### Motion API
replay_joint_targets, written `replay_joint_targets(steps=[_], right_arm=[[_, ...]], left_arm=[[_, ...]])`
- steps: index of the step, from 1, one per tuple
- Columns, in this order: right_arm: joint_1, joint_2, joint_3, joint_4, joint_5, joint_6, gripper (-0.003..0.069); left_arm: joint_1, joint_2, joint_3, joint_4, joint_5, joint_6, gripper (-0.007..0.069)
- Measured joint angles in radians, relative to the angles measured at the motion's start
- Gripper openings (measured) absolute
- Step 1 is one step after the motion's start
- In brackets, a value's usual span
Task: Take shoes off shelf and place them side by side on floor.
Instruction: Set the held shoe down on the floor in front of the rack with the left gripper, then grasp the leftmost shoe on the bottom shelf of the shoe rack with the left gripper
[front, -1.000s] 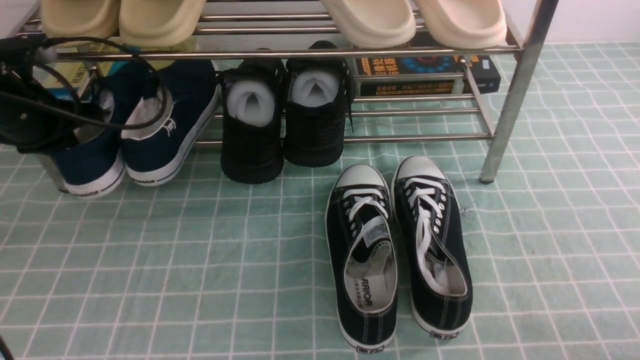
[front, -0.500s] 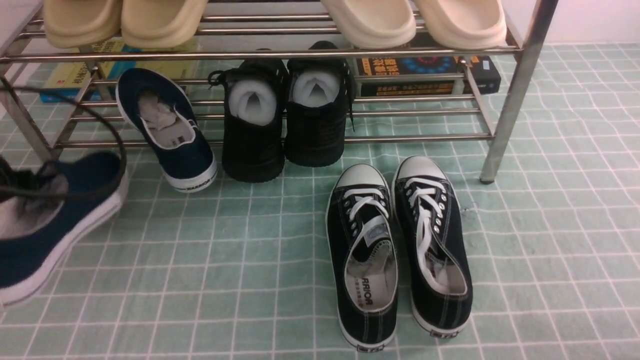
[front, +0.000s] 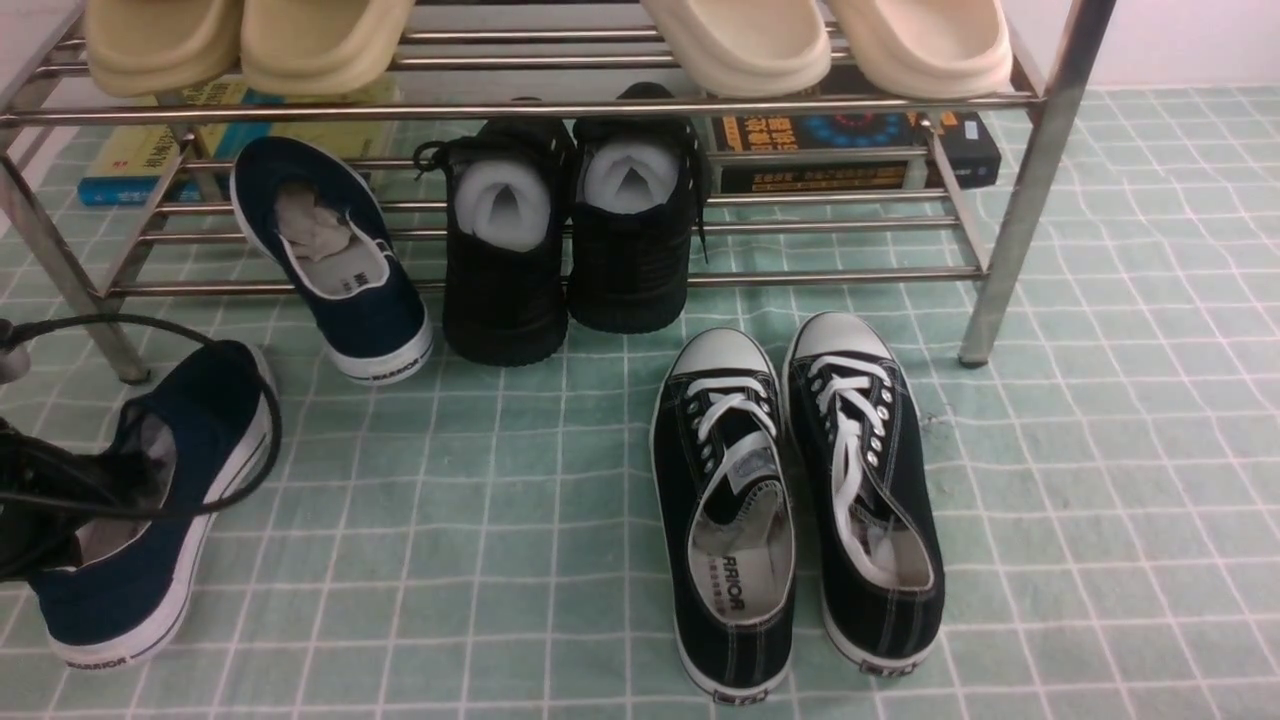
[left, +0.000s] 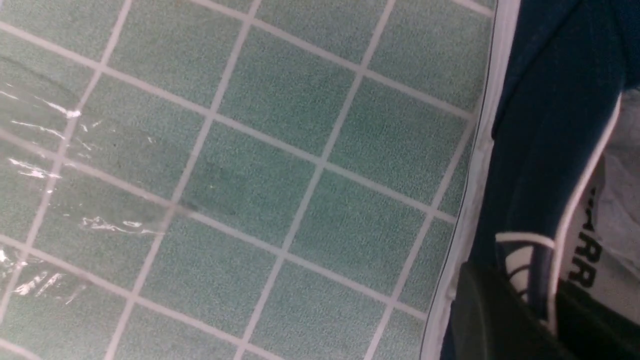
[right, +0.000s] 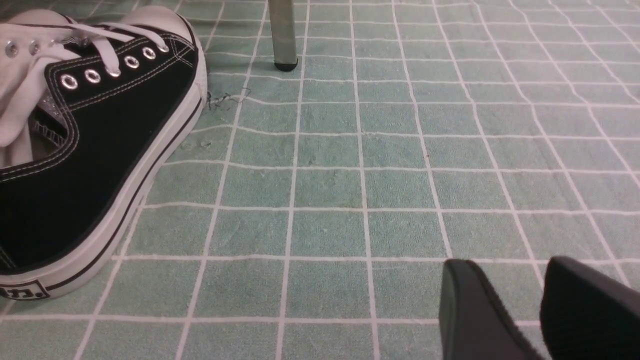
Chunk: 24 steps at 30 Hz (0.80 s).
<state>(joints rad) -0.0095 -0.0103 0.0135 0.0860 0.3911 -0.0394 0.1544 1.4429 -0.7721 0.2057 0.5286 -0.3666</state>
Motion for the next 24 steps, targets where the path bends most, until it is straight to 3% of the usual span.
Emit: replay_joint_targets(steps=[2, 6, 12, 19, 24], right_arm=[[0.0, 0.0, 0.0, 0.0, 0.0, 0.0, 0.0237], [0.0, 0.0, 0.0, 0.0, 0.0, 0.0, 0.0237], [0.0, 0.0, 0.0, 0.0, 0.0, 0.0, 0.0237], [0.0, 0.0, 0.0, 0.0, 0.0, 0.0, 0.0237], [0.0, 0.0, 0.0, 0.0, 0.001, 0.0, 0.0237]], left_arm=[[0.0, 0.0, 0.0, 0.0, -0.002, 0.0, 0.0098], [0.0, -0.029, -0.012, -0.001, 0.0, -0.015, 0.0256], [0.0, -0.109, -0.165, -0.047, 0.097, -0.133, 0.0442], [-0.029, -0.035, -0.351, -0.292, 0.129, -0.077, 0.0451], [-0.127, 0.083, -0.435, -0.36, 0.102, -0.019, 0.0446]])
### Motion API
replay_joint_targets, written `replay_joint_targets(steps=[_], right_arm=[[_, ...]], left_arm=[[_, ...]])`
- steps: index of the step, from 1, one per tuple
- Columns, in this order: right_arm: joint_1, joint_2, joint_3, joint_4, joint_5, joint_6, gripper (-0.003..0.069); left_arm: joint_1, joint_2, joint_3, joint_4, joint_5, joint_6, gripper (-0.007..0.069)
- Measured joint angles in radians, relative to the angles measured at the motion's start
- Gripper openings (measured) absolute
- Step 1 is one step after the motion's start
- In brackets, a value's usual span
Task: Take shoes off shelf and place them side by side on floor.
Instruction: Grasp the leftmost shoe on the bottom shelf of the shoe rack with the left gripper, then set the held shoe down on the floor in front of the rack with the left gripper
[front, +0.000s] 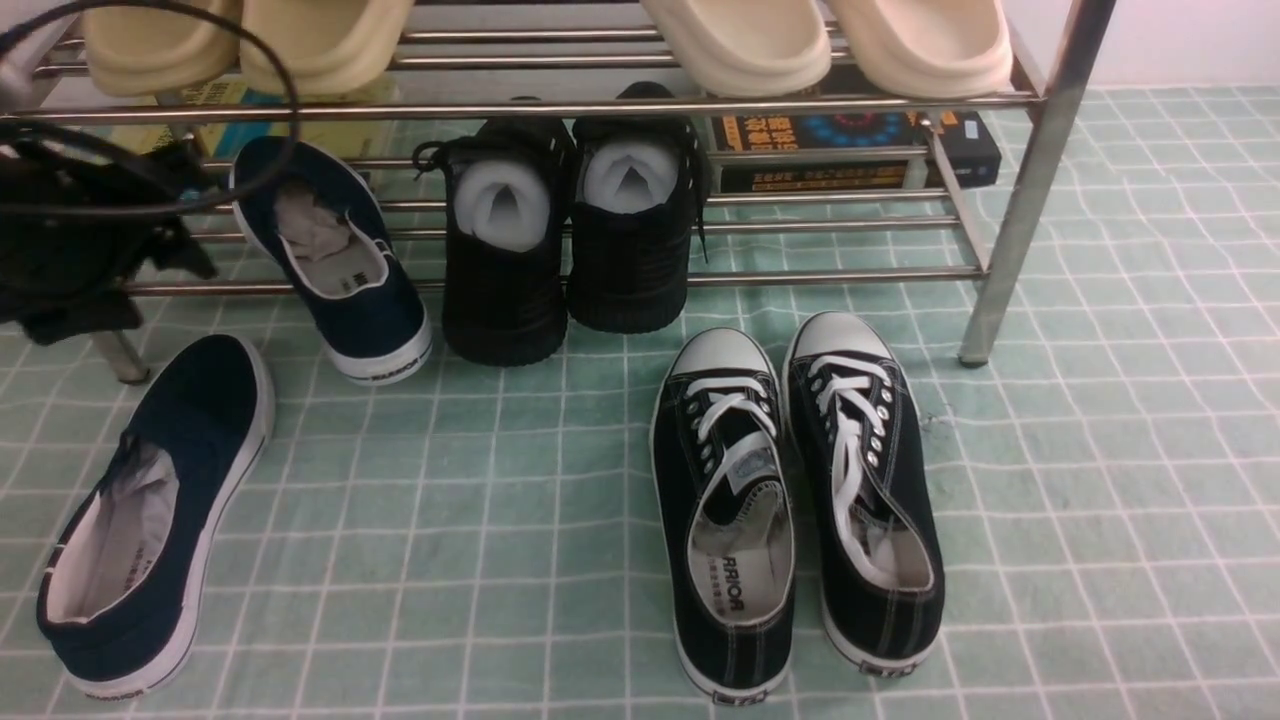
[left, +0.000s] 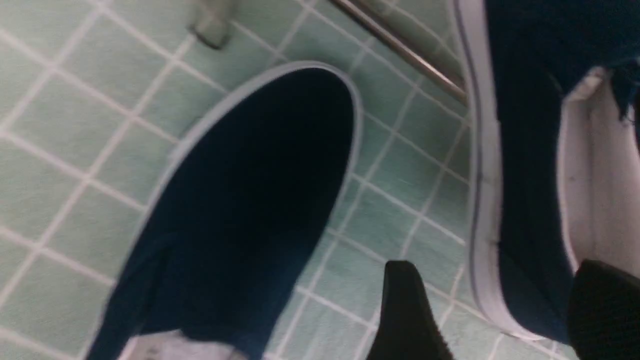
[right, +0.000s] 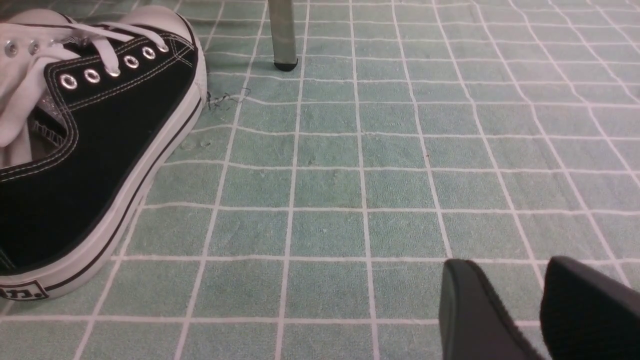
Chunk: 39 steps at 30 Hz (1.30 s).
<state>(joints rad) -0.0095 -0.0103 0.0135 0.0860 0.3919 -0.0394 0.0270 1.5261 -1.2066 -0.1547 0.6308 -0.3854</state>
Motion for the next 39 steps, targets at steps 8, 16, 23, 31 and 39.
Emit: replay_joint_targets(steps=[8, 16, 23, 31, 39], right_arm=[[0.0, 0.0, 0.0, 0.0, 0.0, 0.0, 0.0237], [0.0, 0.0, 0.0, 0.0, 0.0, 0.0, 0.0237], [0.0, 0.0, 0.0, 0.0, 0.0, 0.0, 0.0237], [0.0, 0.0, 0.0, 0.0, 0.0, 0.0, 0.0237], [0.0, 0.0, 0.0, 0.0, 0.0, 0.0, 0.0237]], left_arm=[[-0.088, 0.185, -0.069, 0.001, -0.129, -0.08, 0.0445], [-0.09, 0.295, -0.07, 0.006, -0.238, -0.089, 0.0405], [-0.091, 0.288, -0.072, 0.009, -0.188, -0.056, 0.0059], [-0.092, 0.061, -0.07, 0.036, 0.152, 0.114, 0.0023], [-0.092, -0.028, -0.017, 0.055, 0.438, 0.203, 0.0023]])
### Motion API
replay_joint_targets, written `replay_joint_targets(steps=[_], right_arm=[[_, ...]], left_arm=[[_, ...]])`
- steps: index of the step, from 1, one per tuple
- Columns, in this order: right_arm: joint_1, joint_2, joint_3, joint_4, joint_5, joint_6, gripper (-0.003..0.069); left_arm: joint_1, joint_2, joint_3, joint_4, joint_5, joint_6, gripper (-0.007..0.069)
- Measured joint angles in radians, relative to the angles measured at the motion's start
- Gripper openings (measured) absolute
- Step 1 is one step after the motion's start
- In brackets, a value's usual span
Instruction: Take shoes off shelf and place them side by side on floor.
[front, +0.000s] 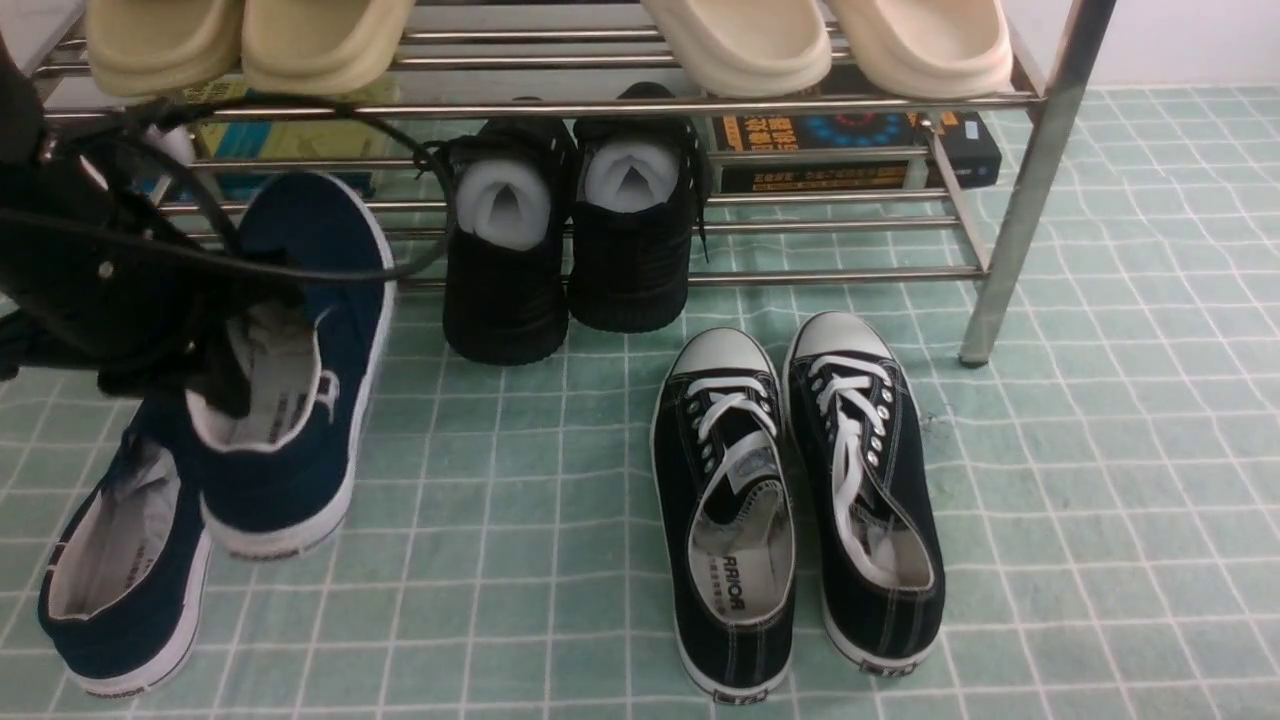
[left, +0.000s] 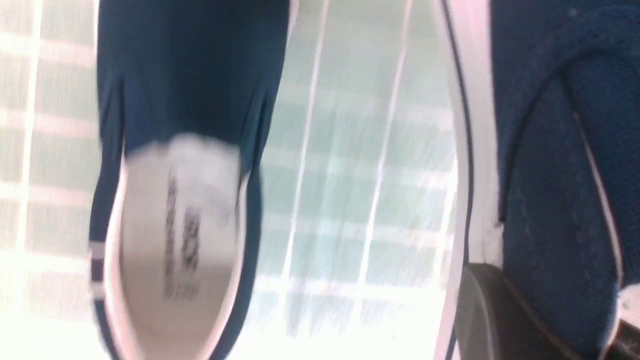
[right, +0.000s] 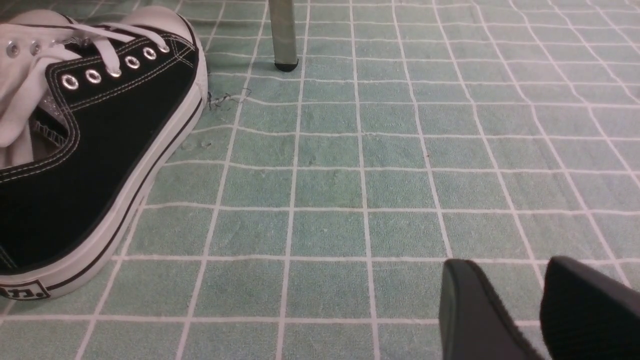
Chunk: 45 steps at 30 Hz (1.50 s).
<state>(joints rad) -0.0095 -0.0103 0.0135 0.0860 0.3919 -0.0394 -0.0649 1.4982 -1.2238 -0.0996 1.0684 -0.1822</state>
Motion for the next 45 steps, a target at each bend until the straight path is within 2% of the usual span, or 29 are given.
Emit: replay_joint_targets(steps=[6, 8, 17, 20, 21, 25, 27, 29, 32, 33, 34, 36, 39, 42, 45], right_arm=[[0.0, 0.0, 0.0, 0.0, 0.0, 0.0, 0.0237], [0.0, 0.0, 0.0, 0.0, 0.0, 0.0, 0.0237], [0.0, 0.0, 0.0, 0.0, 0.0, 0.0, 0.0237], [0.0, 0.0, 0.0, 0.0, 0.0, 0.0, 0.0237], [0.0, 0.0, 0.0, 0.0, 0.0, 0.0, 0.0237], [0.0, 0.0, 0.0, 0.0, 0.0, 0.0, 0.0237], [0.0, 0.0, 0.0, 0.0, 0.0, 0.0, 0.0237], [0.0, 0.0, 0.0, 0.0, 0.0, 0.0, 0.0237], [0.0, 0.0, 0.0, 0.0, 0.0, 0.0, 0.0237], [0.0, 0.0, 0.0, 0.0, 0.0, 0.0, 0.0237], [0.0, 0.0, 0.0, 0.0, 0.0, 0.0, 0.0237], [0.0, 0.0, 0.0, 0.0, 0.0, 0.0, 0.0237], [0.0, 0.0, 0.0, 0.0, 0.0, 0.0, 0.0237], [0.0, 0.0, 0.0, 0.0, 0.0, 0.0, 0.0237], [0.0, 0.0, 0.0, 0.0, 0.0, 0.0, 0.0237]], left_arm=[[0.0, 0.001, 0.125, 0.014, -0.058, 0.0, 0.0023], [0.0, 0.003, 0.172, 0.018, -0.121, 0.001, 0.0023], [0.0, 0.088, 0.188, 0.037, -0.25, 0.062, 0.0048], [0.0, 0.113, 0.188, 0.035, -0.267, 0.063, 0.0118], [0.0, 0.113, 0.188, 0.035, -0.267, 0.063, 0.0118], [0.0, 0.093, 0.148, 0.034, -0.252, 0.056, 0.029], [0.0, 0.065, 0.096, 0.048, -0.202, 0.049, 0.0342], [0.0, 0.026, 0.029, 0.078, -0.154, 0.046, 0.0358], [0.0, -0.042, -0.073, 0.145, -0.055, 0.034, 0.0323], [0.0, -0.076, -0.115, 0.183, -0.001, 0.029, 0.0272], [0.0, -0.099, -0.128, 0.199, 0.026, 0.027, 0.0253], [0.0, -0.158, -0.148, 0.25, 0.122, 0.028, 0.013], [0.0, -0.254, -0.135, 0.278, 0.162, 0.035, 0.0023], [0.0, -0.364, -0.072, 0.253, 0.166, 0.041, 0.0001], [0.0, -0.539, 0.104, 0.13, 0.079, 0.115, 0.0001]])
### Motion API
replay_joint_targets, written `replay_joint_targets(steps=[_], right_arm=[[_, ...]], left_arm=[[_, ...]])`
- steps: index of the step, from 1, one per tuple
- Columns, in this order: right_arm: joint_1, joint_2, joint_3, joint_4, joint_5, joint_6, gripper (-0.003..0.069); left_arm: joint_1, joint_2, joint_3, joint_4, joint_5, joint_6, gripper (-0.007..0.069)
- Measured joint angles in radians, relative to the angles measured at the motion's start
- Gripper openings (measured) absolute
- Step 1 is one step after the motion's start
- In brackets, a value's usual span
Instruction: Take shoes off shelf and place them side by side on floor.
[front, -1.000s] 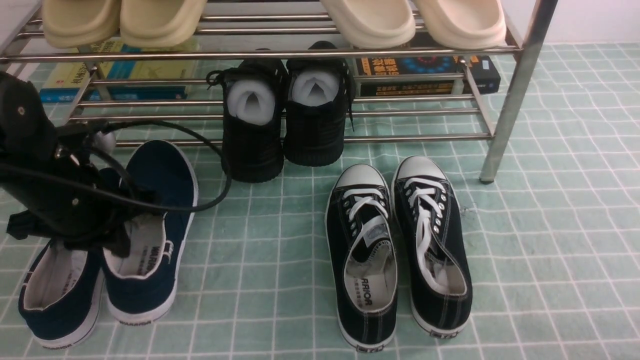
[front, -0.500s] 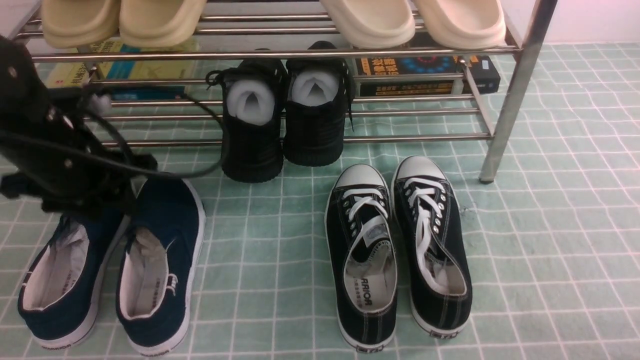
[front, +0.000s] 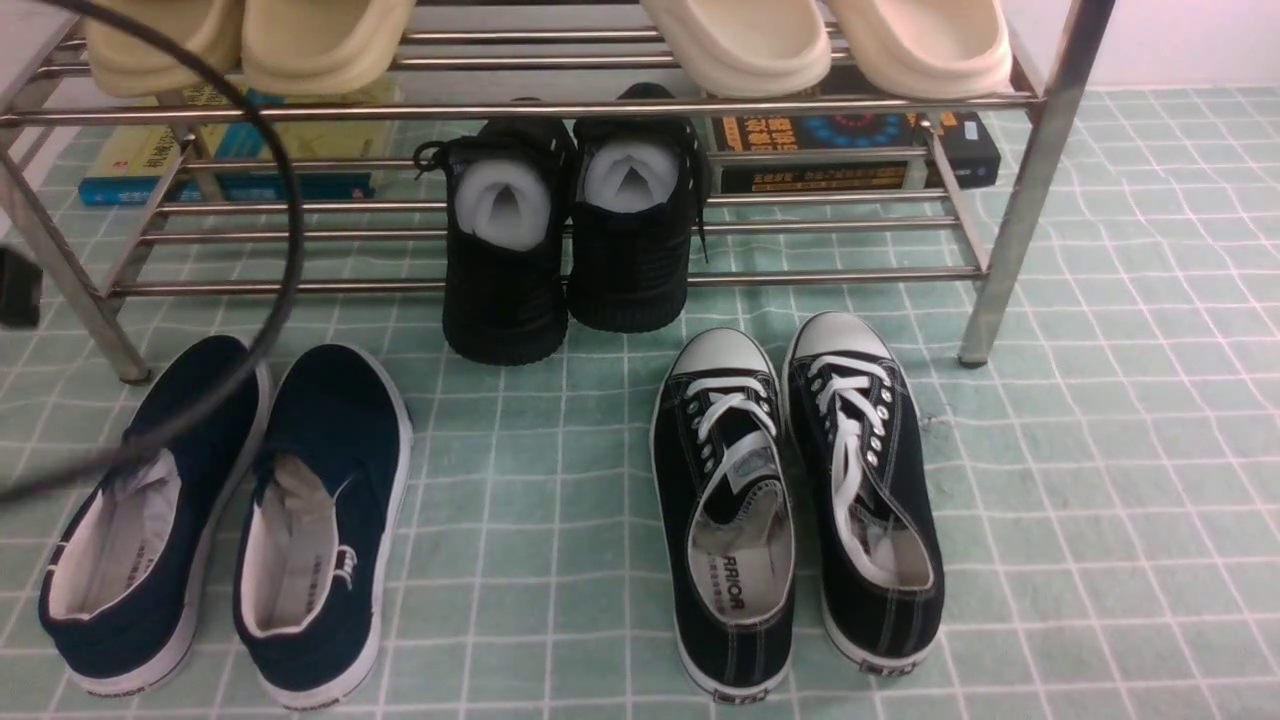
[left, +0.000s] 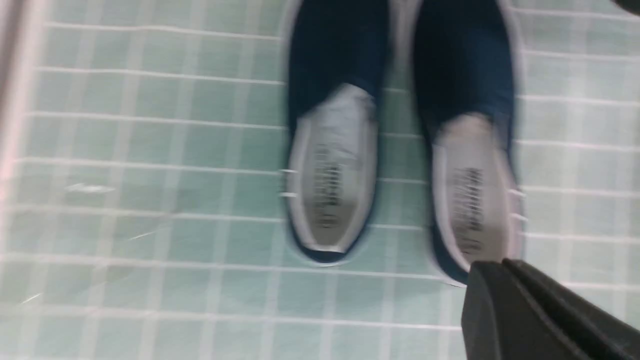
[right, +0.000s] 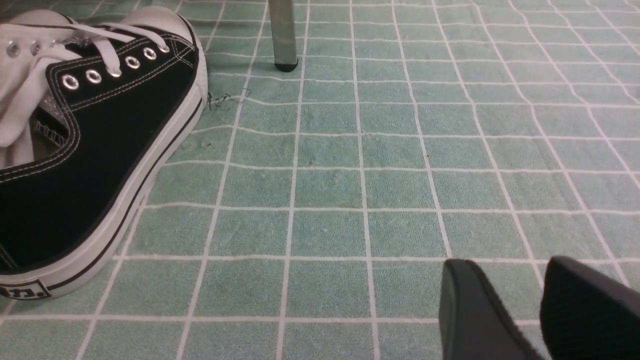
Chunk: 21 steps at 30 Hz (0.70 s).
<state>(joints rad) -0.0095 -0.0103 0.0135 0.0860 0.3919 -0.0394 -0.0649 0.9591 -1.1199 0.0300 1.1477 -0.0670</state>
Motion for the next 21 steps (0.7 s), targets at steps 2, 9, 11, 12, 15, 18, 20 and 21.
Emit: replay_joint_targets(steps=[2, 9, 11, 12, 15, 18, 20, 21], right_arm=[[0.0, 0.0, 0.0, 0.0, 0.0, 0.0, 0.0237], [0.0, 0.0, 0.0, 0.0, 0.0, 0.0, 0.0237], [0.0, 0.0, 0.0, 0.0, 0.0, 0.0, 0.0237], [0.0, 0.0, 0.0, 0.0, 0.0, 0.0, 0.0237], [0.0, 0.0, 0.0, 0.0, 0.0, 0.0, 0.0237], [0.0, 0.0, 0.0, 0.0, 0.0, 0.0, 0.0237], [0.0, -0.001, 0.0, 0.0, 0.0, 0.0, 0.0237], [0.0, -0.001, 0.0, 0.0, 0.0, 0.0, 0.0237]], left_arm=[[0.0, -0.143, 0.121, -0.097, -0.105, 0.067, 0.0001], [0.0, -0.626, 0.631, -0.306, -0.543, 0.157, 0.0001], [0.0, -0.751, 0.73, -0.338, -0.624, 0.161, 0.0001], [0.0, -0.808, 0.776, -0.352, -0.653, 0.162, 0.0001], [0.0, -0.939, 0.846, -0.368, -0.692, 0.162, 0.0001], [0.0, -0.97, 0.892, -0.369, -0.706, 0.165, 0.0005], [0.0, -0.969, 0.909, -0.368, -0.706, 0.166, 0.0008], [0.0, -0.969, 0.911, -0.368, -0.706, 0.166, 0.0008]])
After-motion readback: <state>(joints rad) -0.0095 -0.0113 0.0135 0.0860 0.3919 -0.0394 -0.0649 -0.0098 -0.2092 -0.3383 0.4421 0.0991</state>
